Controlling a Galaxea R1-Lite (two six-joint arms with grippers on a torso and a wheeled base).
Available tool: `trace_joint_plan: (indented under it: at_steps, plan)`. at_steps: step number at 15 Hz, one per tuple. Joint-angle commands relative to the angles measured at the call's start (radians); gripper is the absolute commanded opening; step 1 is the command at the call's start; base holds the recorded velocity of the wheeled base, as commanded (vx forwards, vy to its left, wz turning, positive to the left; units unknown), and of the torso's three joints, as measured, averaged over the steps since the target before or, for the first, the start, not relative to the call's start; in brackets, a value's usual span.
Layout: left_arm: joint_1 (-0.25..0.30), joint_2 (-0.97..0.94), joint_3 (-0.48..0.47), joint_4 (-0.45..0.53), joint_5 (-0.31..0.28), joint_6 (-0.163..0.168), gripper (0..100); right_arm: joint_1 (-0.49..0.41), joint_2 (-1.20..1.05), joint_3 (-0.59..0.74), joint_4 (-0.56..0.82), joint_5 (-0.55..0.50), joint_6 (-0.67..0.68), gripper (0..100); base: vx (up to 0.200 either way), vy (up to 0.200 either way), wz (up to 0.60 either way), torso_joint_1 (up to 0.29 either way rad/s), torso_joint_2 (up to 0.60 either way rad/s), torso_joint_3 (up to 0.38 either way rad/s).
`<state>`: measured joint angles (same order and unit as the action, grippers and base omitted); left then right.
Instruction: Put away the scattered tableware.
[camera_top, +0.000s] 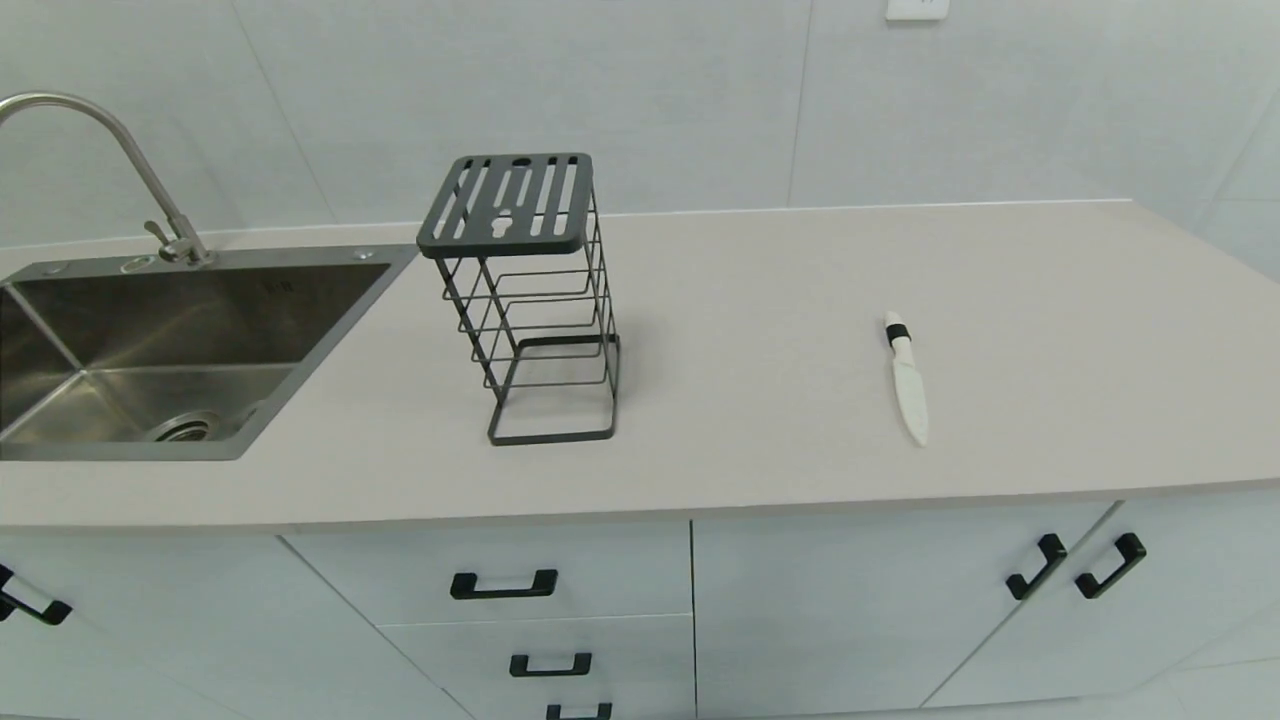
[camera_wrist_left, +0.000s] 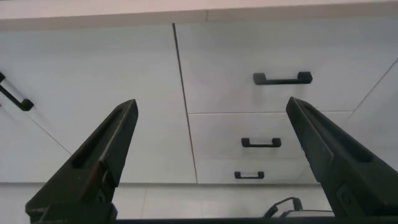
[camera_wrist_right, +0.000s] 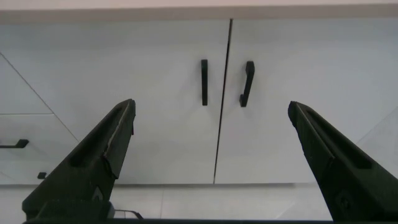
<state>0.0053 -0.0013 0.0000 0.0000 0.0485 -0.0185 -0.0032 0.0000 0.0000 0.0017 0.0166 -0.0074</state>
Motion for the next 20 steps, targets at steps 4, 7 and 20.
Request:
trace_joint_plan:
  at_steps: [4,7,20]
  plan:
    - [0.001,0.001,0.000,0.000,0.001,-0.017,100,0.000,0.000,0.000,0.000,0.000,0.000,100,0.000,0.000,0.00,0.281,-0.52,-0.251]
    - [0.001,0.001,0.000,-0.002,0.001,-0.015,100,0.000,0.002,0.000,0.000,0.000,0.000,100,0.000,0.000,0.00,0.279,-0.55,-0.268]
    - [0.001,0.001,0.000,-0.002,0.002,-0.015,100,0.000,0.002,0.000,0.000,0.000,0.000,100,0.000,0.000,0.00,0.215,-0.42,-0.203]
